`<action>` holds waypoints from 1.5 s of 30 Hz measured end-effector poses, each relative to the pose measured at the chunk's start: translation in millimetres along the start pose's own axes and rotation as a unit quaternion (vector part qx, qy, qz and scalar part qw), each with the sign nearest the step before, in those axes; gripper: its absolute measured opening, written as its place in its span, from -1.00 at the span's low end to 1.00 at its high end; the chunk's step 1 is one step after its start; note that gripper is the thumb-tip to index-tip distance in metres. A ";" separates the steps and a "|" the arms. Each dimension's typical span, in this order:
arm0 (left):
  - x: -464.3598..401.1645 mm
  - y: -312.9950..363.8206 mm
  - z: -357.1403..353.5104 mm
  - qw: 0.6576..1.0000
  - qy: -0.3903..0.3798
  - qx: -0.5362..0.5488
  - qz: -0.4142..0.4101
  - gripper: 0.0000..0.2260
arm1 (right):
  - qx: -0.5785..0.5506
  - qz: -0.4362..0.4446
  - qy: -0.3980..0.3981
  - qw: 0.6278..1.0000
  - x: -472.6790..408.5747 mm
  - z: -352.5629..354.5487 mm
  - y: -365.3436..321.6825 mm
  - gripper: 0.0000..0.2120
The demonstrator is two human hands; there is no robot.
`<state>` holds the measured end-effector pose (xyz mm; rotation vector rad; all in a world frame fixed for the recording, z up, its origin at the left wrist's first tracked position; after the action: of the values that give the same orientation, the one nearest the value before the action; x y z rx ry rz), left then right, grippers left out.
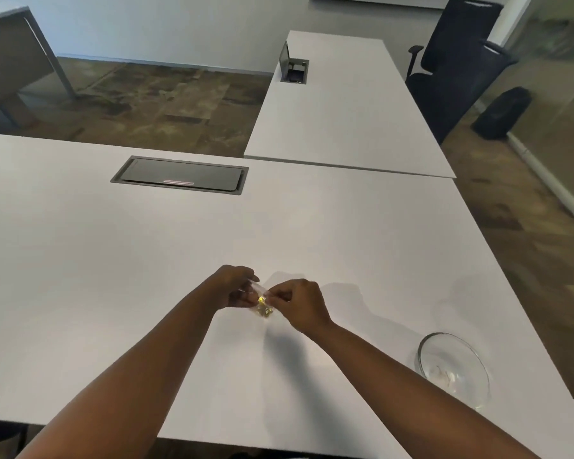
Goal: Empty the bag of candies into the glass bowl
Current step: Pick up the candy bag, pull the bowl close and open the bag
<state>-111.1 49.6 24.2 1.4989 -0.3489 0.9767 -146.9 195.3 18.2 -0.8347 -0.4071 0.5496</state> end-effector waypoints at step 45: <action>-2.3 34.1 -90.1 0.973 0.003 -0.217 -0.077 -0.75 | 0.194 -0.345 -0.089 0.914 72.7 184.6 188.8 -0.82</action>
<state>-169.8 125.2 35.4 1.1071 -0.4063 0.7241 -245.1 449.6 -8.2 -0.2193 -0.6950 0.0339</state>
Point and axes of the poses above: each hand's wrist, its own x-axis away from the middle knuckle, its own z-axis out of the back of the hand, y = z × x, the point moved 2 cm from there along -x, towards the middle knuckle, and after that the axes turned 2 degrees about z, right-handed, at the moved point
